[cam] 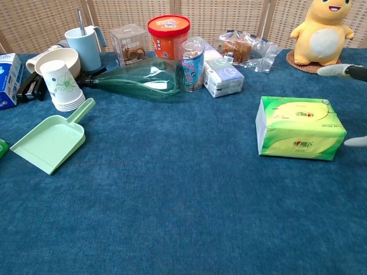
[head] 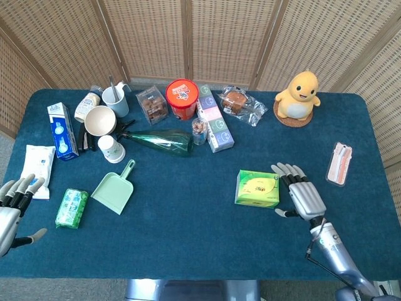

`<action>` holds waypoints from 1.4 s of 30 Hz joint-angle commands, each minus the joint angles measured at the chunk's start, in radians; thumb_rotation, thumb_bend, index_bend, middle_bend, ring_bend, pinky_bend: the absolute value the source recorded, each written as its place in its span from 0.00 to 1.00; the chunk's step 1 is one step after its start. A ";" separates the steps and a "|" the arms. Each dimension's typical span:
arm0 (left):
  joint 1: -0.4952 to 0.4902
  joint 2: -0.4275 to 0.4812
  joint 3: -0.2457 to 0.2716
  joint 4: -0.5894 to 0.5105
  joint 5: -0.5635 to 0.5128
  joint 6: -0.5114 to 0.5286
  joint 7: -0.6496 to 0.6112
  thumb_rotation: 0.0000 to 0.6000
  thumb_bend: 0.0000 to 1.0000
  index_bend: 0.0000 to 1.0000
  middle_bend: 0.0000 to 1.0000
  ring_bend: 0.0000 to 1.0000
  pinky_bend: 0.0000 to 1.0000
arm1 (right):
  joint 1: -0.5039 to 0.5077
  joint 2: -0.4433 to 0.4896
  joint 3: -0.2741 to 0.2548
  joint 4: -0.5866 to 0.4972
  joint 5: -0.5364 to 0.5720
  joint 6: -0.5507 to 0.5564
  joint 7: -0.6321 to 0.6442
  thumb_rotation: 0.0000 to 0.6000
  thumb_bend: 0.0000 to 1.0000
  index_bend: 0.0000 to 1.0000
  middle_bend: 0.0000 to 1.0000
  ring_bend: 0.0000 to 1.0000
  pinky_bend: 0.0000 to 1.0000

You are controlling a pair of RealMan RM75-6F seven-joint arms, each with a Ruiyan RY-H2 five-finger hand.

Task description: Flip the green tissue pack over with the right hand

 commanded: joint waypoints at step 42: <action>-0.006 0.001 0.002 0.000 -0.002 -0.014 -0.004 1.00 0.04 0.00 0.00 0.00 0.00 | 0.265 0.329 0.071 -0.266 0.079 -0.592 0.620 1.00 0.27 0.52 0.49 0.40 0.51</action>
